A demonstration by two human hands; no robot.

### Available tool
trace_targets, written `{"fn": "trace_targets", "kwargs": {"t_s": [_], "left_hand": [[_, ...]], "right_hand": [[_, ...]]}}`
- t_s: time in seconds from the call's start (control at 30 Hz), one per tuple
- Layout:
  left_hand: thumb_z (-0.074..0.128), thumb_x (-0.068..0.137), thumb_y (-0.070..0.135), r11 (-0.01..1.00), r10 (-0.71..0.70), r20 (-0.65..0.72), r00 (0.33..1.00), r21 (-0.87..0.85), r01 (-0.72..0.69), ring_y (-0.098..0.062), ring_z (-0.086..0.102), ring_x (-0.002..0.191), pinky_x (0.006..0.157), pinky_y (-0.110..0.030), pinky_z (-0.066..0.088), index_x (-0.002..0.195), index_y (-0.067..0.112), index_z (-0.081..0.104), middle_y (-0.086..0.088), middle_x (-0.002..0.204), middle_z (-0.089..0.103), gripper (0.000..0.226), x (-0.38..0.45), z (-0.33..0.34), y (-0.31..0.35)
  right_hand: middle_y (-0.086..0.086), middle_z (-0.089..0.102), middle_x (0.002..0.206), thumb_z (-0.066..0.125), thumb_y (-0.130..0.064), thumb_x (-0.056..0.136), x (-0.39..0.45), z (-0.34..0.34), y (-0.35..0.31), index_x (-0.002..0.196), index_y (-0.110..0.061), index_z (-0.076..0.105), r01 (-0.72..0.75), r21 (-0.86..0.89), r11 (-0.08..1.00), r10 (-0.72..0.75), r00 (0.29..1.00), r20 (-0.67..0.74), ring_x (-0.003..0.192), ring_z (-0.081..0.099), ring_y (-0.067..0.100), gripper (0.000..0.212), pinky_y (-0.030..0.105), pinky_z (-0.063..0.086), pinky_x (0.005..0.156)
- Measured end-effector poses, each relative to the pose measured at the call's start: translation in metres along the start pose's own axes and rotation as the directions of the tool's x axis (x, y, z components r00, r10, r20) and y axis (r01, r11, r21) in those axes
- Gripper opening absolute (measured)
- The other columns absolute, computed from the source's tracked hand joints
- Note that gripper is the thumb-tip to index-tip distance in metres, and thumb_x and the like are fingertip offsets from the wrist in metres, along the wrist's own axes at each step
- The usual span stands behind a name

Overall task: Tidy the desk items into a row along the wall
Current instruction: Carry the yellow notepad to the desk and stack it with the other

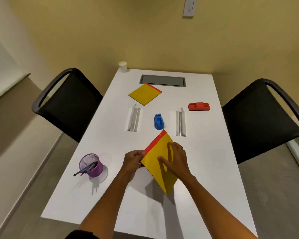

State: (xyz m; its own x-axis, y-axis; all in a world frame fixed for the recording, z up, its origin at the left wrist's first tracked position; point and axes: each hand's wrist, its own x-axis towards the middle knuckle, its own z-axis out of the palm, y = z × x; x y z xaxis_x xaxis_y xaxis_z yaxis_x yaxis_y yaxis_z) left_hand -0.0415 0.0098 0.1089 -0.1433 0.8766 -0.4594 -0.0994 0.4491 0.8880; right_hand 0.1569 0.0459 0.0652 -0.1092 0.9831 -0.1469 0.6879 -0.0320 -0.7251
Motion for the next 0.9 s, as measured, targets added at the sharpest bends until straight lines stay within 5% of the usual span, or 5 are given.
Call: {"fn": "trace_targets", "kwargs": {"t_s": [0.13, 0.3, 0.53, 0.8, 0.9], "left_hand": [[0.053, 0.096, 0.020, 0.991, 0.077, -0.060, 0.995, -0.109, -0.083, -0.024, 0.065, 0.077, 0.069, -0.037, 0.055, 0.103, 0.001, 0.067, -0.015, 0.088, 0.068, 0.025, -0.021, -0.042, 0.026], [0.059, 0.091, 0.034, 0.967, 0.128, -0.150, 0.980, -0.201, -0.157, -0.027, 0.060, 0.071, 0.067, -0.035, 0.053, 0.088, 0.006, 0.066, -0.014, 0.078, 0.065, 0.029, -0.058, -0.111, 0.038], [0.060, 0.090, 0.033, 0.928, 0.169, -0.244, 0.955, -0.286, -0.238, -0.029, 0.064, 0.093, 0.076, -0.040, 0.056, 0.110, 0.003, 0.061, -0.016, 0.105, 0.064, 0.035, -0.131, -0.226, 0.031], [0.063, 0.089, 0.021, 0.939, 0.186, -0.219, 0.958, -0.246, -0.238, -0.024, 0.065, 0.089, 0.078, -0.037, 0.051, 0.103, 0.005, 0.066, -0.012, 0.099, 0.070, 0.021, -0.212, -0.366, -0.006], [0.061, 0.091, 0.018, 0.949, 0.145, -0.260, 0.955, -0.237, -0.209, -0.023, 0.061, 0.083, 0.072, -0.032, 0.047, 0.097, 0.009, 0.067, -0.010, 0.094, 0.069, 0.013, -0.226, -0.408, -0.025]], "right_hand": [[0.002, 0.041, 0.146, 0.060, -0.057, 0.085, 0.011, -0.015, -0.051, 0.148, -0.024, 0.028, 0.008, 0.214, 0.977, -0.007, 1.000, -0.007, 0.131, 0.041, 0.023, 0.078, 0.048, 0.038, 0.108], [0.005, 0.065, 0.119, 0.056, -0.053, 0.086, -0.001, 0.000, -0.118, 0.125, -0.017, 0.057, 0.058, 0.351, 0.935, -0.121, 0.980, 0.160, 0.108, 0.064, 0.024, 0.053, 0.036, 0.054, 0.090], [0.000, 0.068, 0.112, 0.058, -0.041, 0.092, -0.063, 0.070, -0.220, 0.119, -0.019, 0.060, 0.093, 0.461, 0.882, -0.208, 0.956, 0.205, 0.097, 0.068, 0.018, 0.035, 0.021, 0.056, 0.069], [0.009, 0.064, 0.118, 0.056, -0.044, 0.092, -0.115, 0.181, -0.322, 0.124, -0.011, 0.056, 0.096, 0.494, 0.864, -0.217, 0.957, 0.194, 0.102, 0.064, 0.029, 0.046, 0.048, 0.054, 0.089], [0.003, 0.060, 0.113, 0.054, -0.040, 0.094, -0.128, 0.218, -0.356, 0.125, -0.011, 0.054, 0.103, 0.486, 0.868, -0.230, 0.951, 0.208, 0.100, 0.061, 0.024, 0.043, 0.040, 0.052, 0.086]]}}
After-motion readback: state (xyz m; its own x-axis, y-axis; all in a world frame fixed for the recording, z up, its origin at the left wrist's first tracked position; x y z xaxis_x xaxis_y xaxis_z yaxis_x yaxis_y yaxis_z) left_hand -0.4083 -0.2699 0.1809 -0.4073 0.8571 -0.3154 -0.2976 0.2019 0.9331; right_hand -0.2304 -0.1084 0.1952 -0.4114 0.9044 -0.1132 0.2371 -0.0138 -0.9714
